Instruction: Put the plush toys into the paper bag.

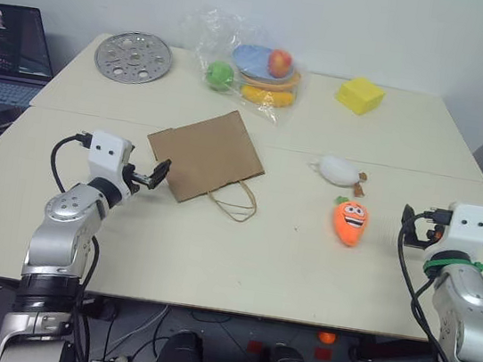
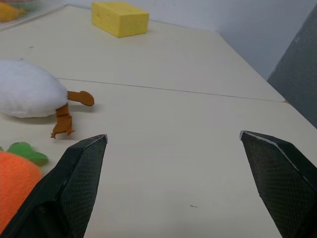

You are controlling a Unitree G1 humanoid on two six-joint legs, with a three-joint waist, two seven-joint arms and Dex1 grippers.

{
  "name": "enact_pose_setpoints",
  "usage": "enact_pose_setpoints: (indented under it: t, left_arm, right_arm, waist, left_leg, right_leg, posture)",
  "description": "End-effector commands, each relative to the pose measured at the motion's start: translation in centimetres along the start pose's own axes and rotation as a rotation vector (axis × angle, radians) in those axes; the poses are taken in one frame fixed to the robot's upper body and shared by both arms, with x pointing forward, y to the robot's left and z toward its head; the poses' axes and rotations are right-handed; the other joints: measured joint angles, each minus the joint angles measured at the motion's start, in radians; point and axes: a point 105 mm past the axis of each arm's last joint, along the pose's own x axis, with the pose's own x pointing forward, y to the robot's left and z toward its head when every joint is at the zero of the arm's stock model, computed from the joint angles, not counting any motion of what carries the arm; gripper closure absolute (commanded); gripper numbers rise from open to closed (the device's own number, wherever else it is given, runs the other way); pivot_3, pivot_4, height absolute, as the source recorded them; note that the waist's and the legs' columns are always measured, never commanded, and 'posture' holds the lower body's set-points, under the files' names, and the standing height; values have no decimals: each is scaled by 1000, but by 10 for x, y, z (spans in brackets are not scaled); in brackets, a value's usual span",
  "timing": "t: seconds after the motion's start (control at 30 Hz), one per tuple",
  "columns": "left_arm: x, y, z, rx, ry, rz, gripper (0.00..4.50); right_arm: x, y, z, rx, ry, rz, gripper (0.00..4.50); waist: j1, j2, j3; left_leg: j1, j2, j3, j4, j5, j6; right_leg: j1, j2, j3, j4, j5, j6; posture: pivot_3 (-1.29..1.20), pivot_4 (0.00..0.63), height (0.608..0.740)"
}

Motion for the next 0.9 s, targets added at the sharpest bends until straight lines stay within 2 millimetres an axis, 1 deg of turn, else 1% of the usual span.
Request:
enact_pose_setpoints:
  t: [0.03,0.13,0.27,0.43,0.6,0.73,0.8,0.83,0.87,0.9]
  left_arm:
    - [0,-2,18,39,-46,-7,18]
    - [0,-4,20,23,-62,-19,18]
    - [0,-1,25,33,-72,-23,18]
    - [0,-6,26,47,-68,-50,18]
    - [-6,-10,36,64,-86,-118,18]
    - [-14,-22,47,83,-66,-306,18]
    - [-20,-32,56,114,-73,-412,18]
    - [-23,-38,61,136,-72,-470,18]
    - [-28,-52,65,181,-62,-577,18]
    - [-32,-61,68,210,-50,-647,18]
  right_arm:
    - [-4,-4,14,-5,-55,-6,0]
    - [-5,-10,14,6,-52,-49,0]
    - [-6,-5,14,-10,-52,-5,0]
    - [-8,-11,13,-26,-50,-15,0]
    - [-10,-5,23,-32,-73,61,0]
    - [-17,9,40,10,-116,231,0]
    - [-21,20,51,11,-138,327,0]
    - [-25,27,57,33,-144,390,0]
    - [-33,41,62,32,-136,518,0]
    - [-40,50,64,30,-124,607,0]
  waist:
    - [0,0,0]
    - [0,0,0]
    - [-1,0,0]
    - [-2,0,0]
    - [-3,0,0]
    - [-4,0,0]
    - [-4,0,0]
    - [-3,0,0]
    - [-3,0,0]
    - [-2,0,0]
  left_leg:
    - [0,0,0,0,0,0]
    - [0,0,0,0,0,0]
    - [0,0,0,0,0,0]
    - [0,0,0,0,0,0]
    - [0,0,0,0,0,0]
    - [0,0,0,-1,0,0]
    - [0,1,0,-1,0,0]
    - [0,1,0,-1,0,0]
    - [0,1,0,-1,0,0]
    - [-1,1,0,-1,0,0]
  right_leg:
    - [0,0,0,0,0,0]
    - [0,0,0,0,0,0]
    - [0,0,0,0,0,0]
    - [0,0,0,0,0,0]
    - [-1,0,0,0,0,0]
    - [-1,0,0,0,0,-1]
    - [-1,0,0,0,-1,-1]
    - [-1,0,0,-1,-1,-1]
    - [-1,0,0,0,-1,-1]
    - [-2,0,0,-1,-1,-1]
  posture:
    - [0,150,740]
    - [0,150,740]
    - [0,150,740]
    - [0,150,740]
    - [0,150,740]
    - [0,150,740]
    - [0,150,740]
    - [0,150,740]
    - [0,150,740]
    - [0,150,740]
